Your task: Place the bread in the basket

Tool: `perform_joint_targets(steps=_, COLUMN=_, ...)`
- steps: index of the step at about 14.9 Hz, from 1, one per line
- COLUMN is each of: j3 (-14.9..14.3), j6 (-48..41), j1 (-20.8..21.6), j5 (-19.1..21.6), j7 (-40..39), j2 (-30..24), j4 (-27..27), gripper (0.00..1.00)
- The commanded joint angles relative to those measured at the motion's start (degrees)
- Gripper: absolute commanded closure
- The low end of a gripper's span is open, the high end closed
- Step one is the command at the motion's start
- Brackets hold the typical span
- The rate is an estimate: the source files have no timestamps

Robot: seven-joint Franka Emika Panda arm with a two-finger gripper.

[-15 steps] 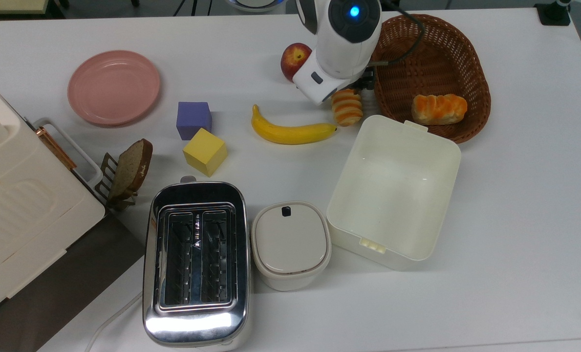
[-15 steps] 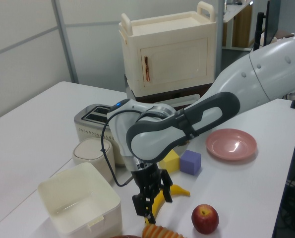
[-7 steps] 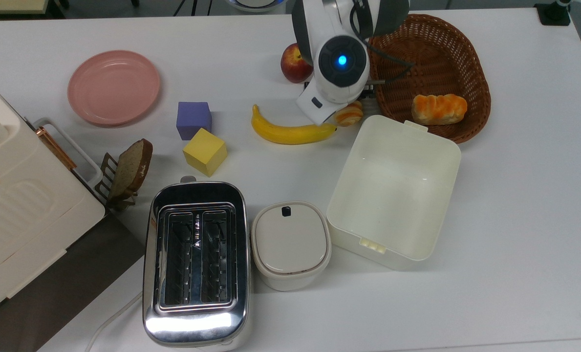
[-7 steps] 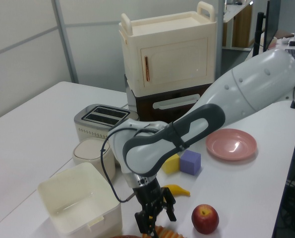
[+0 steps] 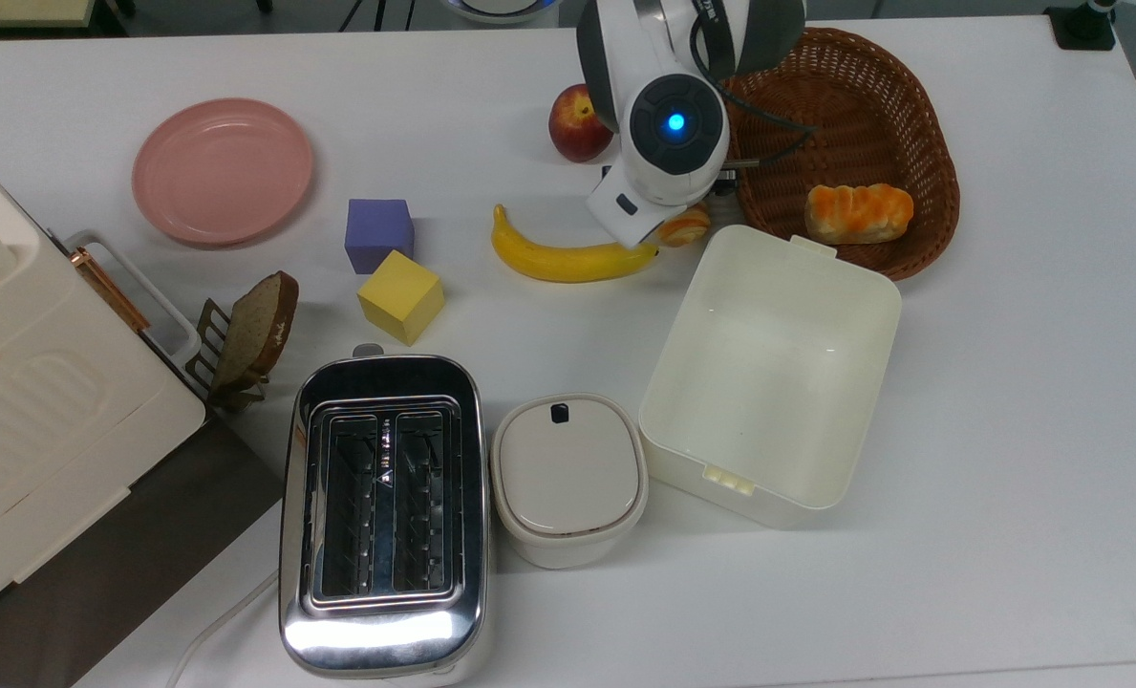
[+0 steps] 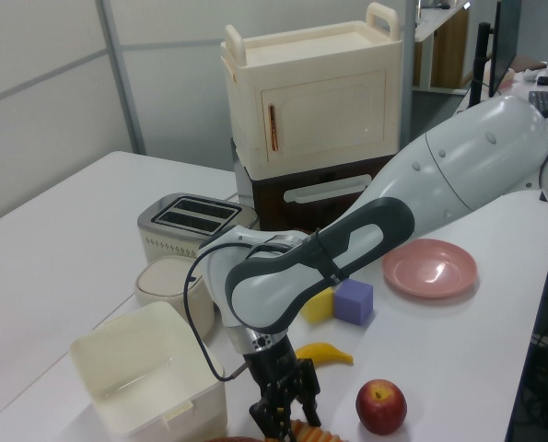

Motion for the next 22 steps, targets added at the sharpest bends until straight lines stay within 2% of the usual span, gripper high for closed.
perform_joint_targets(steps=1, j3=-0.1, j6=1.7, j1=0.4, j5=0.9, j7=0.8, j2=-0.7, j4=-0.5, gripper=1.00)
perform_joint_targets(steps=5, j3=-0.1, j6=0.7, j1=0.0, j5=0.9, j7=0.3, j2=-1.8, j4=-0.2, gripper=1.00)
perform_joint_targets(steps=8, j3=-0.1, j6=-2.5, j1=-0.6, j5=0.9, j7=0.2, j2=-5.8, j4=-0.1, gripper=1.00)
perform_joint_targets(steps=11, j3=-0.1, j6=-8.4, j1=-0.9, j5=1.7, j7=0.7, j2=-7.8, j4=4.6, gripper=1.00)
perform_joint_targets(steps=13, j3=0.0, j6=-10.4, j1=-0.4, j5=4.2, j7=1.6, j2=-8.5, j4=7.5, gripper=1.00)
perform_joint_targets(steps=15, j3=1.1, j6=-10.0, j1=0.3, j5=4.4, j7=6.5, j2=-8.5, j4=9.3, gripper=1.00)
perform_joint_targets(steps=17, j3=4.3, j6=-9.4, j1=2.3, j5=3.5, j7=12.1, j2=-8.5, j4=12.1, gripper=1.00)
perform_joint_targets(steps=19, j3=4.4, j6=-9.1, j1=5.7, j5=2.6, j7=14.8, j2=-8.5, j4=12.3, gripper=1.00)
perform_joint_targets(steps=20, j3=4.4, j6=-8.6, j1=6.7, j5=2.0, j7=16.0, j2=-8.5, j4=12.2, gripper=0.83)
perform_joint_targets(steps=21, j3=5.0, j6=-8.3, j1=8.1, j5=0.9, j7=18.1, j2=-7.8, j4=12.2, gripper=0.01)
perform_joint_targets(steps=22, j3=5.8, j6=-7.8, j1=8.3, j5=-0.4, j7=19.7, j2=-7.7, j4=12.2, gripper=0.00)
